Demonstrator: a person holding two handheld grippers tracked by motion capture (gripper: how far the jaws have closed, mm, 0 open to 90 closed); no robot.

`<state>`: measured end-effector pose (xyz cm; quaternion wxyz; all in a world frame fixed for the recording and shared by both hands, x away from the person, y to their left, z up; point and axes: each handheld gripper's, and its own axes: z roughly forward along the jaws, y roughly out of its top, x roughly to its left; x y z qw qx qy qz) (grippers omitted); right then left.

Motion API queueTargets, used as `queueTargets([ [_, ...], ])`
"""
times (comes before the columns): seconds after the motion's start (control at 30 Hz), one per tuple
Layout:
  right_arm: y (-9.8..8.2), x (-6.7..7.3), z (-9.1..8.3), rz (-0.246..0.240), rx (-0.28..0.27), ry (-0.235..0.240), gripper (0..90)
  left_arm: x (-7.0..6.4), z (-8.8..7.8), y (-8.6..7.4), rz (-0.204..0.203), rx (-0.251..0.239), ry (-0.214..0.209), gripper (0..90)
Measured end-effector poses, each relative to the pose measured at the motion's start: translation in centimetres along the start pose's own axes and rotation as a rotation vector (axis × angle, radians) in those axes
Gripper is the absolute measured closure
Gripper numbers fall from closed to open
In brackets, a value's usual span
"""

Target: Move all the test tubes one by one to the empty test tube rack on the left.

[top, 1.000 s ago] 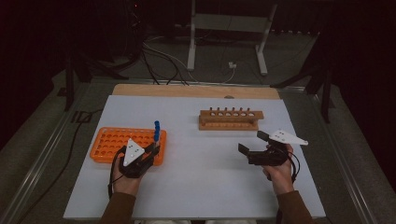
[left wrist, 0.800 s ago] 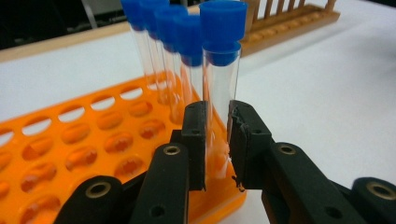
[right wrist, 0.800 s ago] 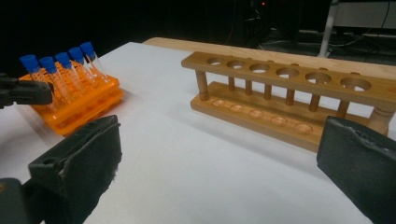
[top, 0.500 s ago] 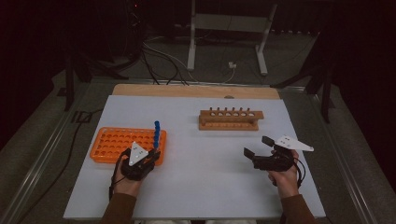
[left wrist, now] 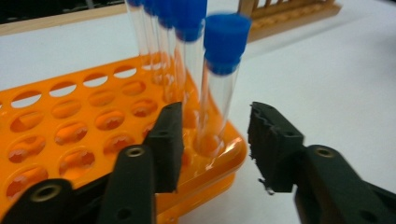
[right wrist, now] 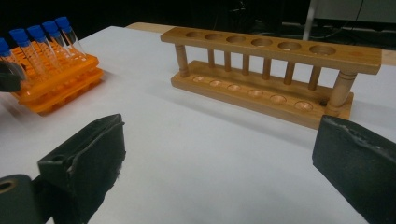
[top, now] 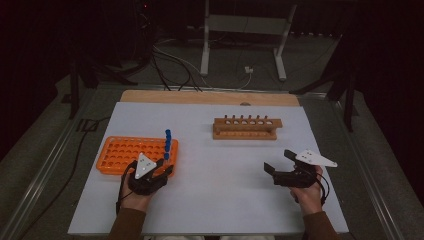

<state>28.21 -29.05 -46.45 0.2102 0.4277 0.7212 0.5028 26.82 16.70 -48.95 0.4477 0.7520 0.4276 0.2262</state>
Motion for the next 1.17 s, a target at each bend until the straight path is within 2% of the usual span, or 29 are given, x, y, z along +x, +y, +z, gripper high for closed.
queueTargets([
  [0.13,-0.2,0.2,-0.5,-0.020,-0.037,-0.009,2.5,0.2,-1.3,0.6,-0.021,-0.064,0.003,44.4],
  [0.33,-0.7,-0.2,-1.2,-0.002,-0.057,-0.012,1.5,1.2,-3.6,1.0,-0.023,-0.156,0.029,36.0],
  [0.53,-0.9,-0.5,-1.7,-0.001,-0.073,-0.028,0.3,2.5,-5.5,0.7,-0.064,-0.203,0.089,18.4],
  [0.6,-1.0,-0.5,-1.8,-0.001,-0.078,-0.024,0.0,3.0,-6.0,0.5,-0.081,-0.220,0.096,15.0],
  [0.73,-1.1,-0.6,-2.0,0.004,-0.094,-0.029,0.0,4.0,-7.0,0.1,-0.112,-0.244,0.119,0.8],
  [0.87,-1.3,-0.6,-2.1,0.014,-0.102,-0.028,0.0,4.7,-7.8,0.1,-0.122,-0.268,0.157,0.5],
  [1.0,-1.7,-0.3,-1.9,0.008,-0.085,-0.026,0.0,4.9,-7.8,0.0,-0.124,-0.258,0.163,0.5],
  [1.17,-1.8,-0.3,-2.2,0.016,-0.089,-0.027,0.0,4.9,-7.5,-0.1,-0.127,-0.249,0.177,0.5],
])
